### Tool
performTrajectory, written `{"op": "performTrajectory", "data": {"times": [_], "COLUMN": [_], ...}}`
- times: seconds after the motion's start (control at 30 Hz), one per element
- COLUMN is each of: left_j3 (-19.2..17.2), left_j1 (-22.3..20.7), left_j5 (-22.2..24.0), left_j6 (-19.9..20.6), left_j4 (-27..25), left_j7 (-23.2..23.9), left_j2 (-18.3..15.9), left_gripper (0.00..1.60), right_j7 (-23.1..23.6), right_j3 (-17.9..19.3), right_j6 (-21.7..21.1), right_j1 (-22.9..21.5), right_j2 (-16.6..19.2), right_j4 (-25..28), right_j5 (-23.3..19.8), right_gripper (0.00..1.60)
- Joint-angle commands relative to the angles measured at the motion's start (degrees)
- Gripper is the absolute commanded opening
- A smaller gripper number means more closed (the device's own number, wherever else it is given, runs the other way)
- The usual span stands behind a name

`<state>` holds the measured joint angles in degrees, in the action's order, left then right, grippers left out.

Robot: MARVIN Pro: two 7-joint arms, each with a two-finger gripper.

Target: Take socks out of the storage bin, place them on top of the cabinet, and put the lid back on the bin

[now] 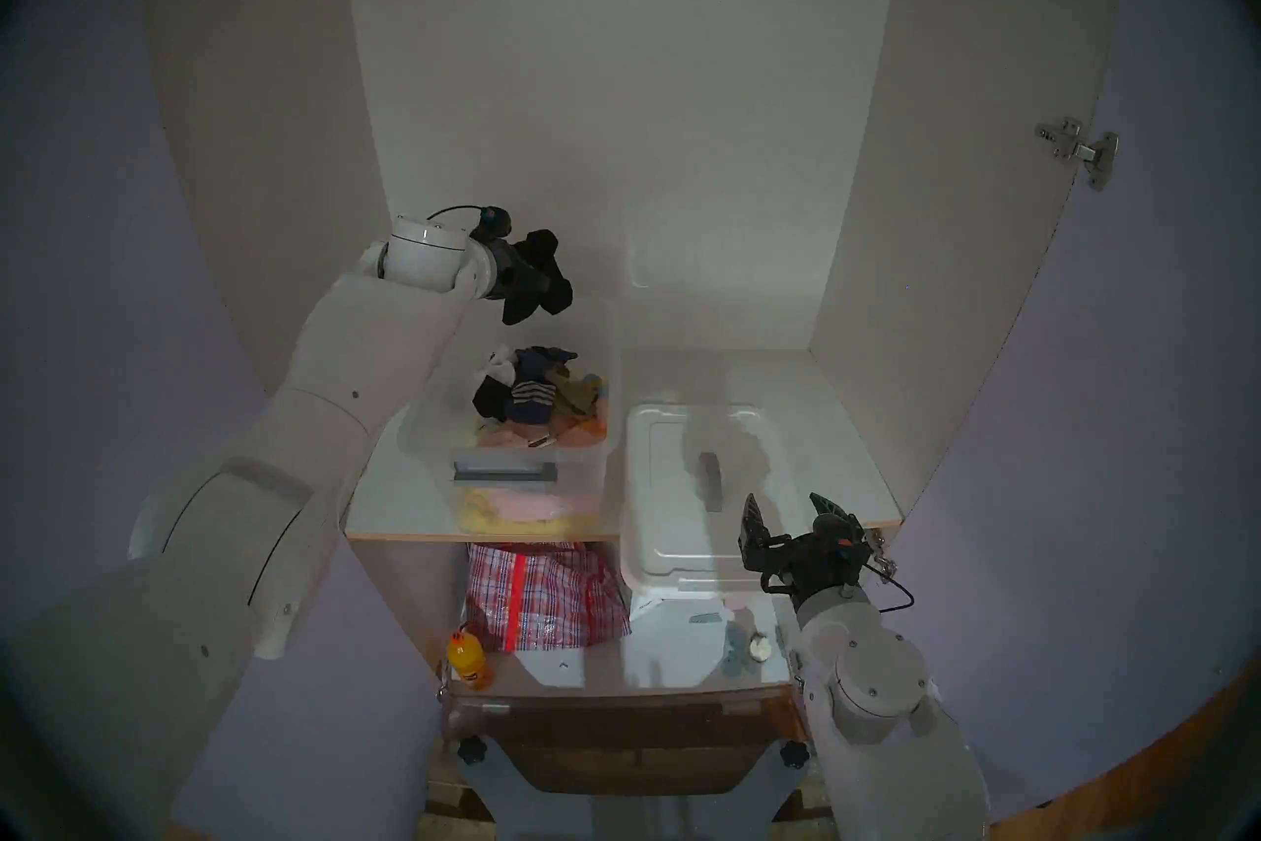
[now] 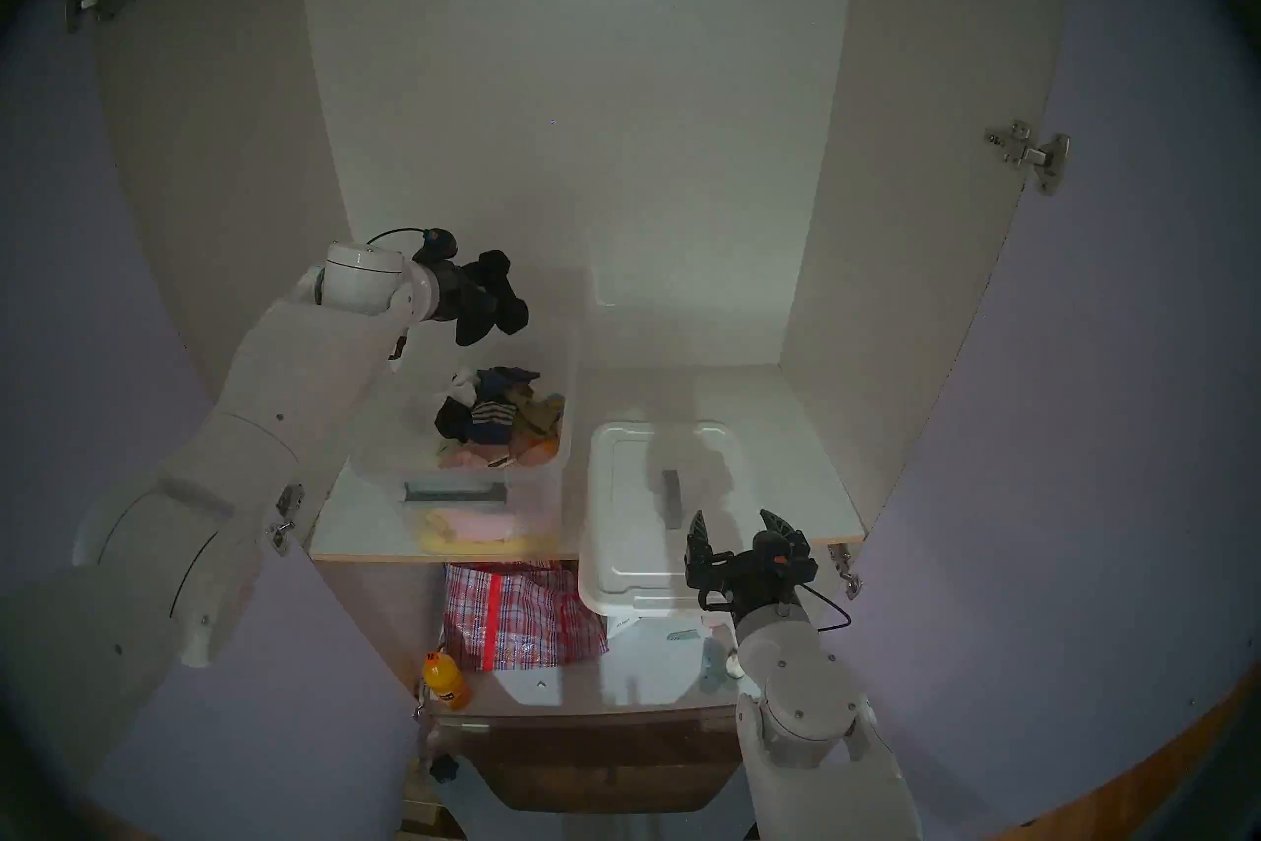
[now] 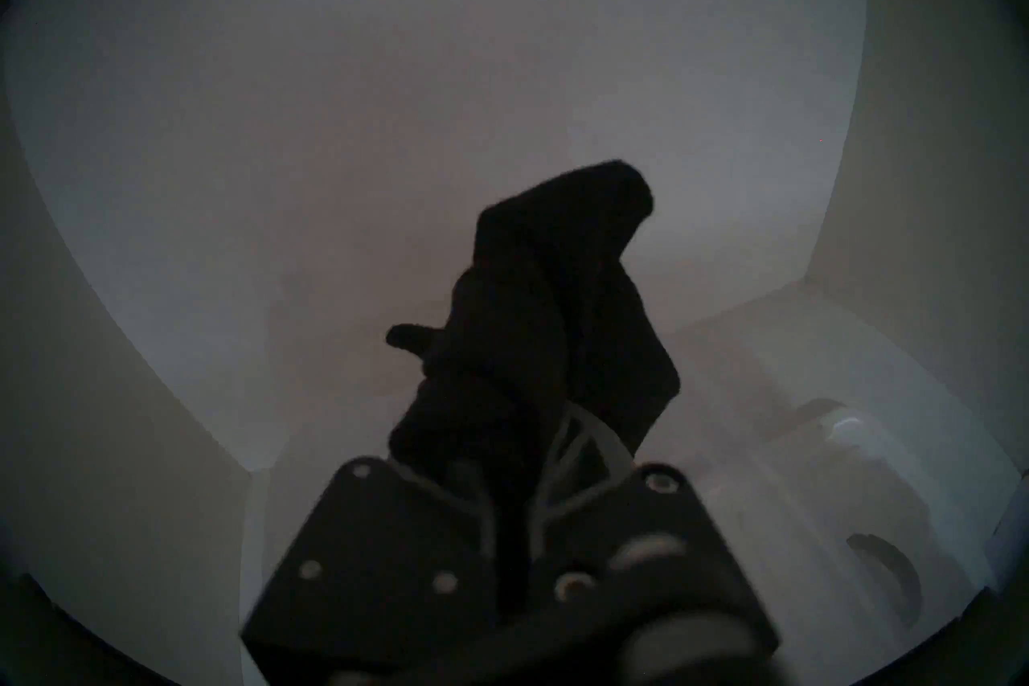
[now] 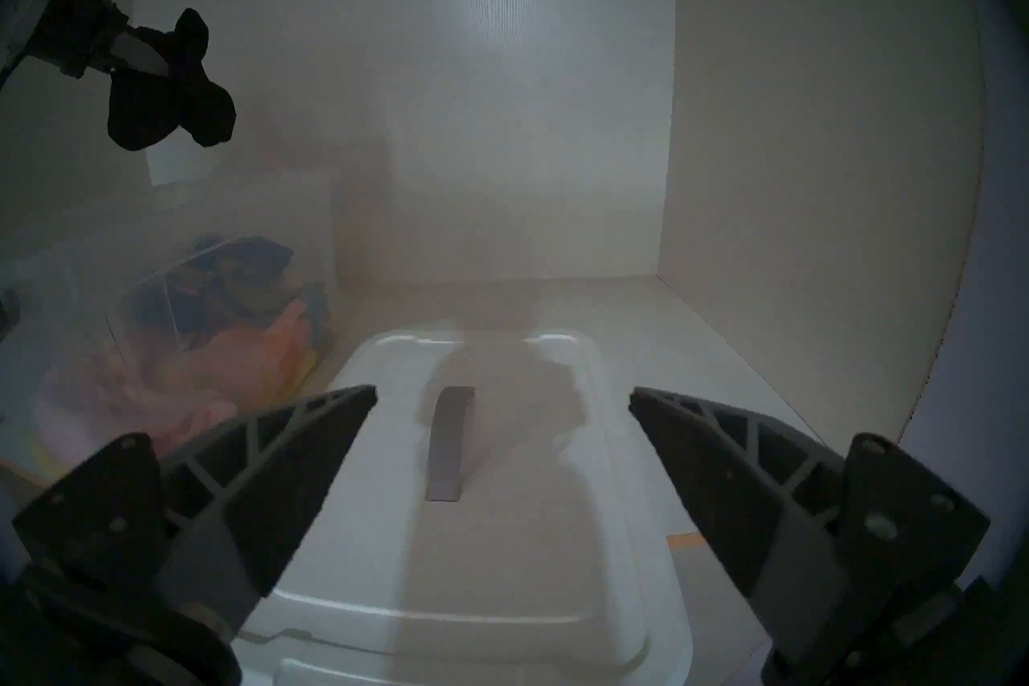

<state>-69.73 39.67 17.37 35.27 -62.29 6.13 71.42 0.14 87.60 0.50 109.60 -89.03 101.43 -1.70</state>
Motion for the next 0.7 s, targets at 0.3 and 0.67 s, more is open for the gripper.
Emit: {"op": "performTrajectory", "data": {"times": [0.3, 0.67], "left_j3": [1.27, 7.07], "left_j1": [2.87, -4.48], "left_j5": [-8.27, -11.33], "left_j6": [-2.42, -7.97], "left_j4": [-6.54, 10.89], "left_j7": [-22.61, -30.13], "left_j2": [-0.57, 1.94], "left_gripper": [0.0, 0.0], "right_j7": [-0.14, -0.11], "right_j3": [-0.03, -0.04], "right_j6": [0.3, 0.35], "right_j1": [-0.41, -0.48], "right_j2": [-0.15, -0.13], "right_j4": [1.7, 1.56], "right_j5": [0.0, -0.02], "right_gripper": [1.6, 1.6]}}
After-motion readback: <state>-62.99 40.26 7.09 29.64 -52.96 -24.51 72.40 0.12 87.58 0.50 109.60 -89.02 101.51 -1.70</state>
